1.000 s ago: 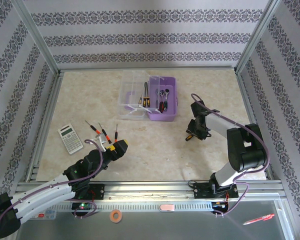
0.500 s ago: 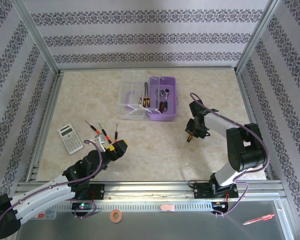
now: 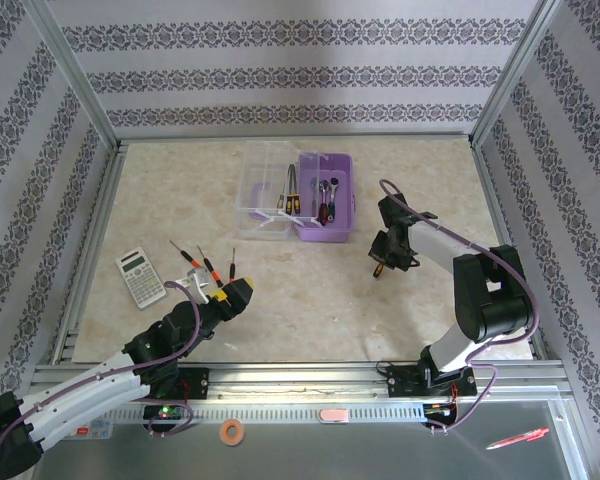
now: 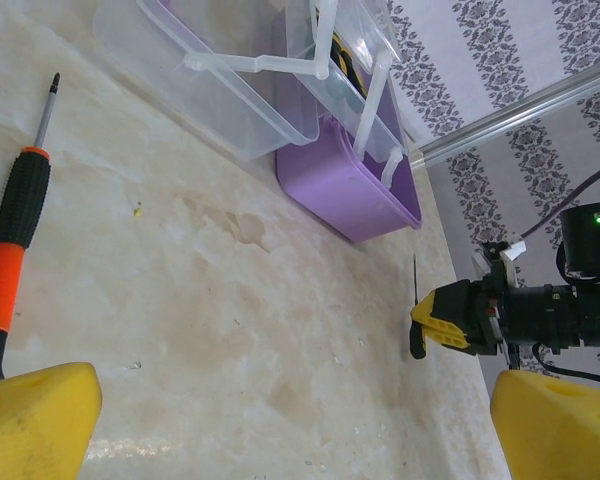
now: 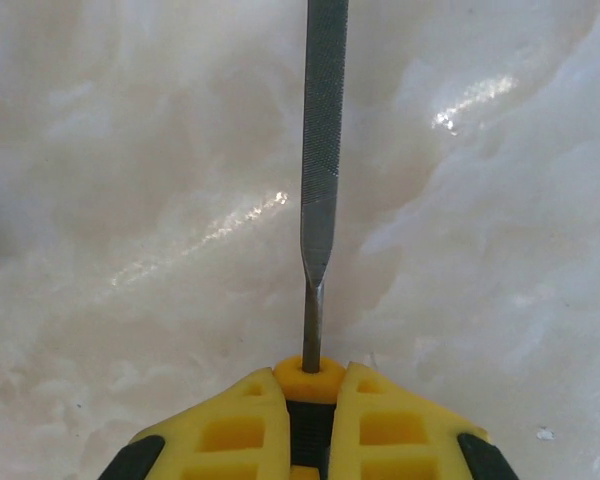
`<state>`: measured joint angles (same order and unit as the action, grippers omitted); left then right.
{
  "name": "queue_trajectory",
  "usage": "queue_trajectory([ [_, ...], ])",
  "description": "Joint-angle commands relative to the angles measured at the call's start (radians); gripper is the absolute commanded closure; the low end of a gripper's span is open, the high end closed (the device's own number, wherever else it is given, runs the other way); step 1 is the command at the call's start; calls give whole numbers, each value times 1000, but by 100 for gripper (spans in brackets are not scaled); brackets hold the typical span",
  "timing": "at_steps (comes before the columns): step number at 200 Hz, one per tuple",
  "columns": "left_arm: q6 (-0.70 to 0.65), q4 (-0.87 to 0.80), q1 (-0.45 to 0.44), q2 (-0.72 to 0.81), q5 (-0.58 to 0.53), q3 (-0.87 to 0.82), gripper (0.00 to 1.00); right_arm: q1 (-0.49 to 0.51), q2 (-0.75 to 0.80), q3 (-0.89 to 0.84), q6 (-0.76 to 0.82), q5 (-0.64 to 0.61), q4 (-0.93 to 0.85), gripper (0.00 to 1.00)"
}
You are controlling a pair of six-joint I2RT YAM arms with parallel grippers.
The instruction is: Pack the tool kit
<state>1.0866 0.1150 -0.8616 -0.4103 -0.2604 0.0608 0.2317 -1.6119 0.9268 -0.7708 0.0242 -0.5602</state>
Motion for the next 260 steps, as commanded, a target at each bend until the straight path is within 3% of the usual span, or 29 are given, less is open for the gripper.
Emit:
queue_trajectory([
  [1, 6, -43, 15, 7, -29, 5, 0, -2, -5, 31, 22, 4, -15, 92],
  [68, -5, -91, 16, 7, -52, 40, 0, 1, -3, 115, 43, 6, -42, 92],
  [144, -20, -123, 31, -14, -72, 86, 0, 75, 8, 311, 80, -20, -123, 92],
  [260, -33, -209, 110, -39, -45, 154, 0, 233, -276, 753, 173, -8, -176, 92],
])
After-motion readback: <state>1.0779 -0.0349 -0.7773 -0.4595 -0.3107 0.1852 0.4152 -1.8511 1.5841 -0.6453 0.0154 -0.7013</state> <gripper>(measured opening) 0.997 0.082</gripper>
